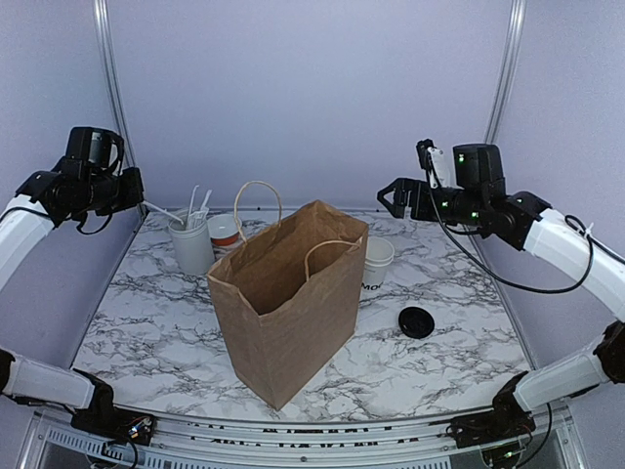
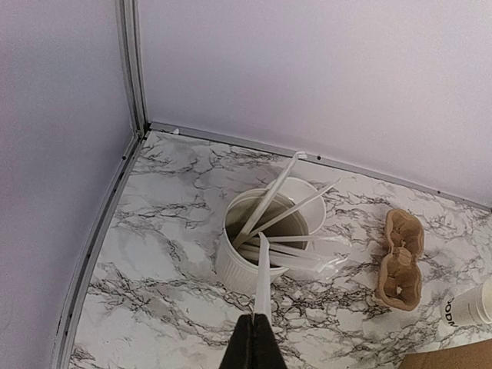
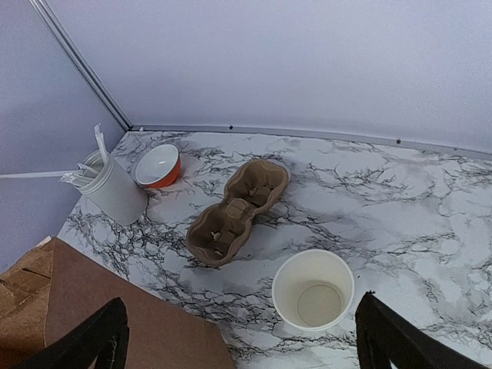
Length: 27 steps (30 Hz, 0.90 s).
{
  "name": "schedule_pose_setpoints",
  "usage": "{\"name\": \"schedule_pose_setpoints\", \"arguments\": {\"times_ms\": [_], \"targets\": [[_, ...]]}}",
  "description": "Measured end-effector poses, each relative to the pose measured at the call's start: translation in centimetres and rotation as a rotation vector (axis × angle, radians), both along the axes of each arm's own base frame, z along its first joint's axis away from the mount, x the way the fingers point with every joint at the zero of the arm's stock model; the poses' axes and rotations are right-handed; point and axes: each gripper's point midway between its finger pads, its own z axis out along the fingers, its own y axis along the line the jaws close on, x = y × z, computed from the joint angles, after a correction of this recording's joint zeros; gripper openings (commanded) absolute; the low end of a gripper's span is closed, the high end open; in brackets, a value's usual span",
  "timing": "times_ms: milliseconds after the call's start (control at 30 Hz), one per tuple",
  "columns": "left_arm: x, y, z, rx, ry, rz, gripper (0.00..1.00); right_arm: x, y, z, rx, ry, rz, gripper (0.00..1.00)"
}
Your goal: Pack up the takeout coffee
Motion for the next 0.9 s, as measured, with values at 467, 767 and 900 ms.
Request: {"name": "schedule_pose_setpoints", "arguments": {"times_ms": [467, 767, 900], "targets": [[-2.0, -1.9, 5.1, -0.098, -0.087, -0.118, 0.00, 0.3, 0.3, 0.1, 0.003, 0.001, 0.007, 1.00], [-3.3, -5.6, 8.5, -0.217, -0.175, -0.332, 0.00, 0.3, 0.4, 0.1, 0.003, 0.002, 0.009, 1.00], [-3.9, -7.6, 10.5, -0.271, -0.237, -0.450, 0.00, 0.3, 0.3, 0.2, 0.004, 0.000, 0.008, 1.00]]}}
